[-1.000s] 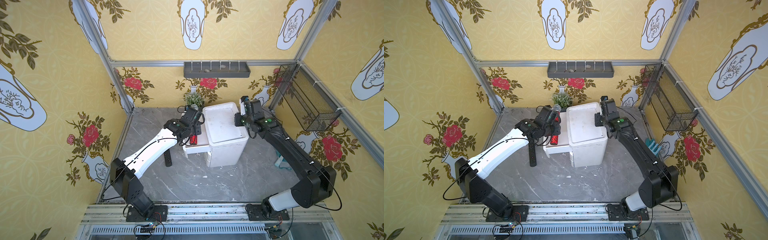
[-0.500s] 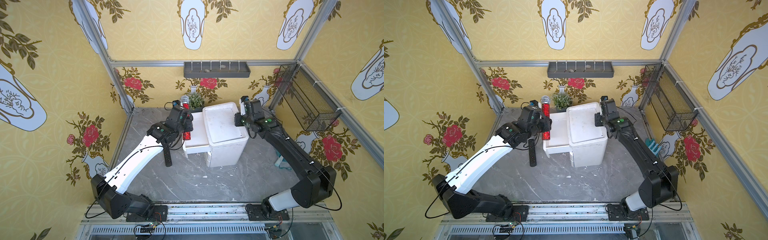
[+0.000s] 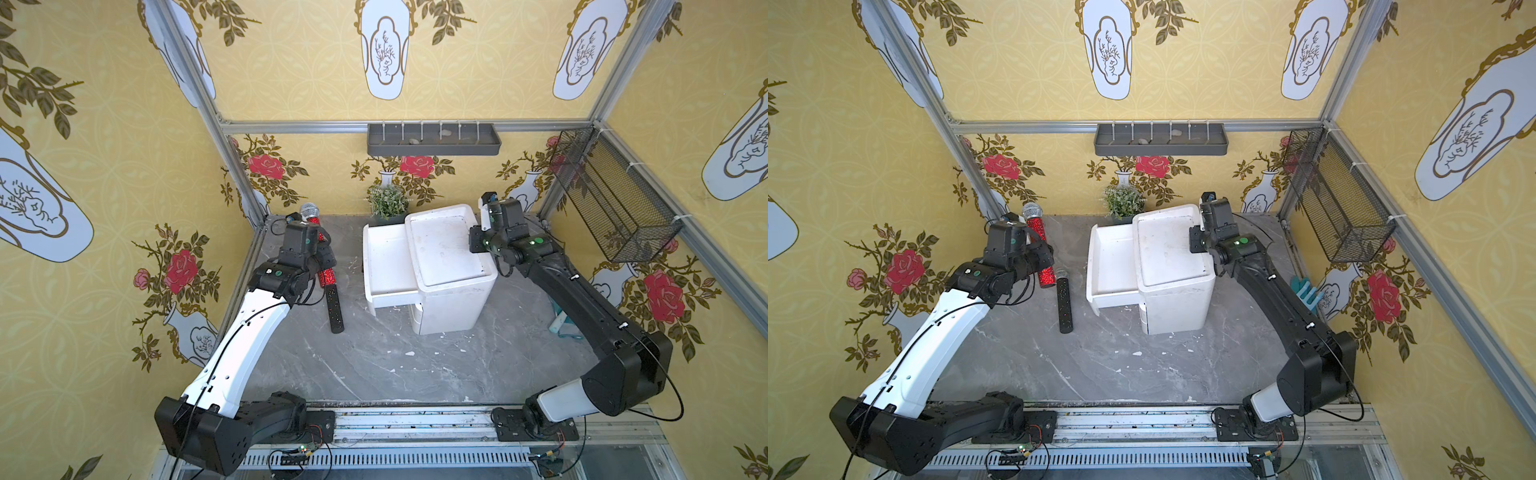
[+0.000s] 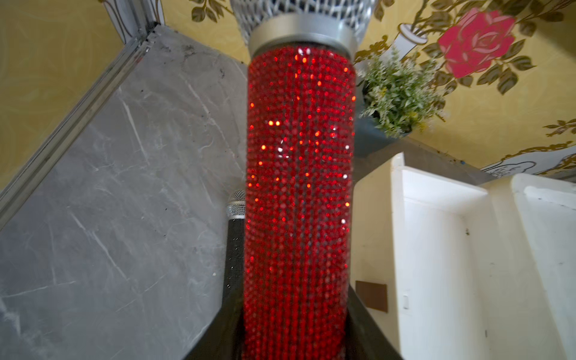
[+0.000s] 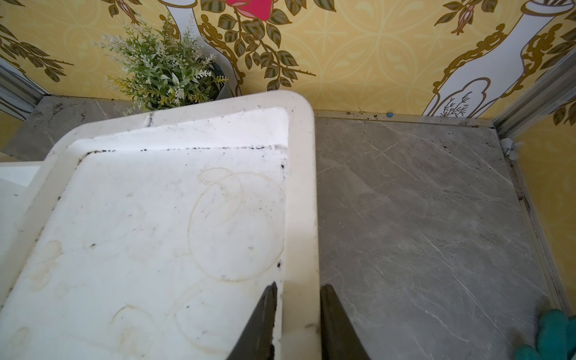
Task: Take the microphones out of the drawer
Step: Pick up the microphone from the drawer, then place the microphone at the center of the board.
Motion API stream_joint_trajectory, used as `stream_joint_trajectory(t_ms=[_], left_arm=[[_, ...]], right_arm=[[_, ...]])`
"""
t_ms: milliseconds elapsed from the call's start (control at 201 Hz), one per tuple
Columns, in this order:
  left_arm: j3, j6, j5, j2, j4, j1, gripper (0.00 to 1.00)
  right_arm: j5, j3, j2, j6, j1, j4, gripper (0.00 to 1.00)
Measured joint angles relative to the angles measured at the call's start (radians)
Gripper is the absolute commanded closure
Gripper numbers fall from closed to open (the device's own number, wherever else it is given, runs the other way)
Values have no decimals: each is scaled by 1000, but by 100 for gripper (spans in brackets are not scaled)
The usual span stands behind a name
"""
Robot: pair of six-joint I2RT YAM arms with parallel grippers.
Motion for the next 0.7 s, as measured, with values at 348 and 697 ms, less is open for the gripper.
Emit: stream_joint_trajectory(t_ms=[348,697], left_arm=[[-217,20,61,48,43,144,74],[-335,25,89,232,143,189,73]], right_arm=[[0,11,6,0,0,-15,73],[0,9,6,0,0,-13,73]])
